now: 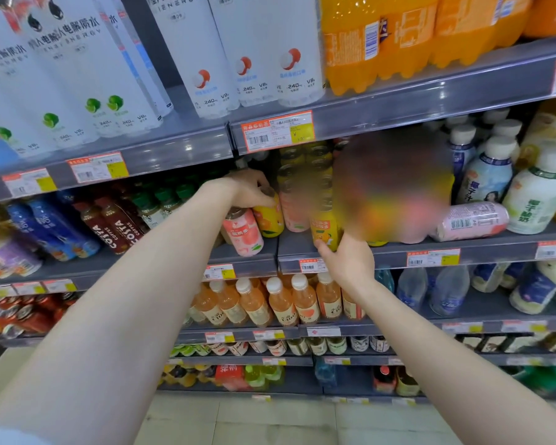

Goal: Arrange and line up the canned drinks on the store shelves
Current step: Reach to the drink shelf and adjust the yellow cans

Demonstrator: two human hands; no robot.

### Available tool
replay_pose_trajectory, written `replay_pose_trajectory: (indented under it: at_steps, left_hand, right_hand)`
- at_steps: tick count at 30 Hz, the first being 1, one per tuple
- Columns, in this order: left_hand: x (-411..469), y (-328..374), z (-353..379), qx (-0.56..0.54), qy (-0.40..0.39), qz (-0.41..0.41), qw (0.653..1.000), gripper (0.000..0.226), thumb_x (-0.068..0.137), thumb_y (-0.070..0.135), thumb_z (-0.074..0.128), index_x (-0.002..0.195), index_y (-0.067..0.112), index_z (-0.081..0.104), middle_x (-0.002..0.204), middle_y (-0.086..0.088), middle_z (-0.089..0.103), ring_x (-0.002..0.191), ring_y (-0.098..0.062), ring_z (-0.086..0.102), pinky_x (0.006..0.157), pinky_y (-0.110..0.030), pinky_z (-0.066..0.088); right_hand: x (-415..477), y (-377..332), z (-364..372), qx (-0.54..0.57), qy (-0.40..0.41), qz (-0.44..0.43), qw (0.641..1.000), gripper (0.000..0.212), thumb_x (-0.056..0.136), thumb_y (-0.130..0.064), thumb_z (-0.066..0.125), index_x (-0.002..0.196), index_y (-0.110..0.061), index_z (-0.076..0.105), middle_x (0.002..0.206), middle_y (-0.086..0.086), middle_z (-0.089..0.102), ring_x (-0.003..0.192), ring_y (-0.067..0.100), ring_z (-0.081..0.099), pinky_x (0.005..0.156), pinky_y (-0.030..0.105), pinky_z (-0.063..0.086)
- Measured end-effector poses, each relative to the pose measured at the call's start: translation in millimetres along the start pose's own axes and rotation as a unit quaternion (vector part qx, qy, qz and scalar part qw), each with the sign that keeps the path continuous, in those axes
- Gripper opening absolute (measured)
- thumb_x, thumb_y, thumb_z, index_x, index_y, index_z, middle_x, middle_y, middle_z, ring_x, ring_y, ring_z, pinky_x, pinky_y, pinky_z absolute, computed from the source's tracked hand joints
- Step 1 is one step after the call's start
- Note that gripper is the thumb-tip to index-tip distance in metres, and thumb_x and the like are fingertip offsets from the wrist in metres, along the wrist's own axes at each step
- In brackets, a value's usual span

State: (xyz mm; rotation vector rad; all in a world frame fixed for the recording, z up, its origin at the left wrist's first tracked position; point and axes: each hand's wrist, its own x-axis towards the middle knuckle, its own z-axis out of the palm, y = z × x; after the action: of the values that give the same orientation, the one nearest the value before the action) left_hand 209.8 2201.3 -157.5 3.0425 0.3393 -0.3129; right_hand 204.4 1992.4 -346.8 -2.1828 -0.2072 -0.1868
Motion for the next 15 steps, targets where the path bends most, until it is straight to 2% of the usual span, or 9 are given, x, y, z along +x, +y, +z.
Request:
replay_pose_trajectory:
  at_steps: [3,6,10,15]
  left_hand:
    - [1.2,1.1,-0.2,0.011,-0.009,0.01,1.0,0.042,0.09,0.045,0.065,0.124,0.02,0.063,0.124,-0.007,0.065,0.107,-0.027,0.064,0.086,-0.037,0.055]
    - [0.6,3.0,-2.7,0.017,-0.023,0.021,0.999,0.045,0.094,0.039,0.061,0.134,0.021,0.059,0.134,-0.008,0.061,0.114,-0.028,0.062,0.095,-0.039,0.055]
    - [0.8,0.3,-6.0,0.016,-0.041,0.035,0.998,0.056,0.096,0.036,0.06,0.15,0.025,0.046,0.147,-0.004,0.052,0.118,-0.025,0.056,0.089,-0.033,0.05]
    - [4.9,-6.3,-3.5,0.016,-0.041,0.044,0.998,0.063,0.096,0.03,0.062,0.154,0.025,0.039,0.15,-0.006,0.048,0.124,-0.026,0.054,0.091,-0.033,0.049]
  right_hand:
    - [1.8,2.4,0.2,-0.002,-0.004,0.0,1.0,0.06,0.088,-0.052,0.068,0.133,-0.018,0.046,0.121,0.004,0.064,0.107,0.028,0.063,0.077,0.032,0.046]
    - [2.8,3.5,0.3,0.002,-0.01,0.003,1.0,0.061,0.088,-0.053,0.069,0.132,-0.019,0.047,0.121,0.004,0.065,0.108,0.027,0.063,0.08,0.034,0.049]
    - [1.9,0.7,-0.5,0.032,-0.004,0.002,0.999,0.06,0.087,-0.047,0.073,0.133,-0.019,0.048,0.123,0.003,0.064,0.11,0.025,0.062,0.085,0.033,0.049]
    - [1.4,-1.1,-3.3,0.041,-0.003,0.006,0.999,0.059,0.085,-0.046,0.076,0.131,-0.019,0.05,0.119,0.002,0.065,0.107,0.023,0.063,0.083,0.032,0.049]
